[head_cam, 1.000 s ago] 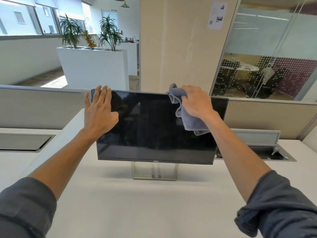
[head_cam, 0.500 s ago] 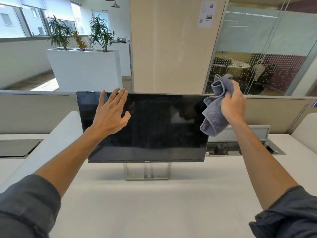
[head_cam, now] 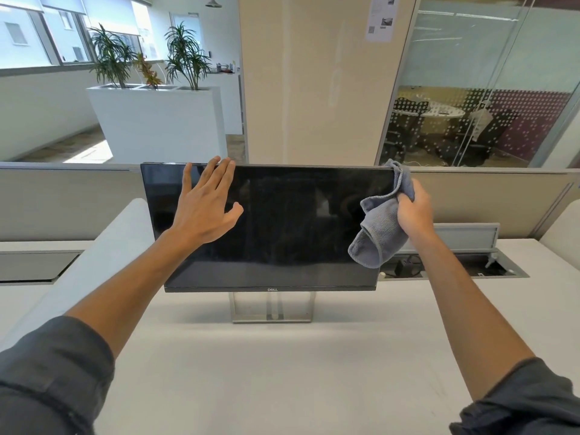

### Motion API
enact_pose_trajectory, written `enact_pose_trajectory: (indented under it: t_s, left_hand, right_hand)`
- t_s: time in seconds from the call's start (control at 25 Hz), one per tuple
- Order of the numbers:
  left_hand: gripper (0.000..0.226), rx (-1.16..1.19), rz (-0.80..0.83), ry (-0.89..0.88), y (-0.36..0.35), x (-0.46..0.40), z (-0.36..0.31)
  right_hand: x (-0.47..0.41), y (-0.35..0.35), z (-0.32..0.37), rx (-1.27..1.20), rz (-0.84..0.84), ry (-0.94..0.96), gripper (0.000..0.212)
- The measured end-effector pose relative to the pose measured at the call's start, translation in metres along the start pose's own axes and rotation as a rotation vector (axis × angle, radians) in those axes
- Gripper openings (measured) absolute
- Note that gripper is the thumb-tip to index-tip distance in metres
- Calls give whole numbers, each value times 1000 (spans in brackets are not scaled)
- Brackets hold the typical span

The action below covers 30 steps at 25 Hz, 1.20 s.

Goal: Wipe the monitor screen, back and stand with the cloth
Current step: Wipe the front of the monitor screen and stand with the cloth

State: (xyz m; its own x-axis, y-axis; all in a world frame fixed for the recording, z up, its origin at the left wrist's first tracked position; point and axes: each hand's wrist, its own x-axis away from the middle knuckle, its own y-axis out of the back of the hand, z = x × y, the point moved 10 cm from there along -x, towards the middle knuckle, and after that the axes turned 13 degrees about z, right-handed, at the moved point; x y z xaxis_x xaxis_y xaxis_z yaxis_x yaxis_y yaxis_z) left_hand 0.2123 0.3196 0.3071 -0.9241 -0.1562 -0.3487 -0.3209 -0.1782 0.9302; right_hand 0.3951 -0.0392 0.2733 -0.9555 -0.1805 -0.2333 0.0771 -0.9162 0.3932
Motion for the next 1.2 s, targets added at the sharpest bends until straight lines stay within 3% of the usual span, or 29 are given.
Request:
enact_pose_trajectory:
  t_s: [0.4, 0.68, 0.8, 0.88, 0.96, 1.08, 1.2]
  left_hand:
    - [81, 0, -6, 14, -1, -2, -2]
    - [80, 68, -52, 101, -3, 14, -20]
    - [71, 106, -130, -36, -3, 44, -67]
    - [61, 212, -79, -136, -12, 66, -102]
    - [55, 395, 98, -137, -39, 82, -125]
    - [63, 868, 412, -58, -89, 104, -153]
    - [48, 1412, 501, 43, -107, 114, -167]
  right_hand:
    - [68, -49, -135, 103, 72, -340, 33]
    - [109, -66, -201, 179, 190, -578, 49]
    - [132, -57, -192, 193, 76, -613, 50]
    - [147, -52, -160, 156, -89, -446, 50]
    - [166, -57, -108, 99, -198, -110, 45]
    - [185, -89, -52, 67, -87, 164, 50]
    - [198, -126, -14, 43, 87, 288, 57]
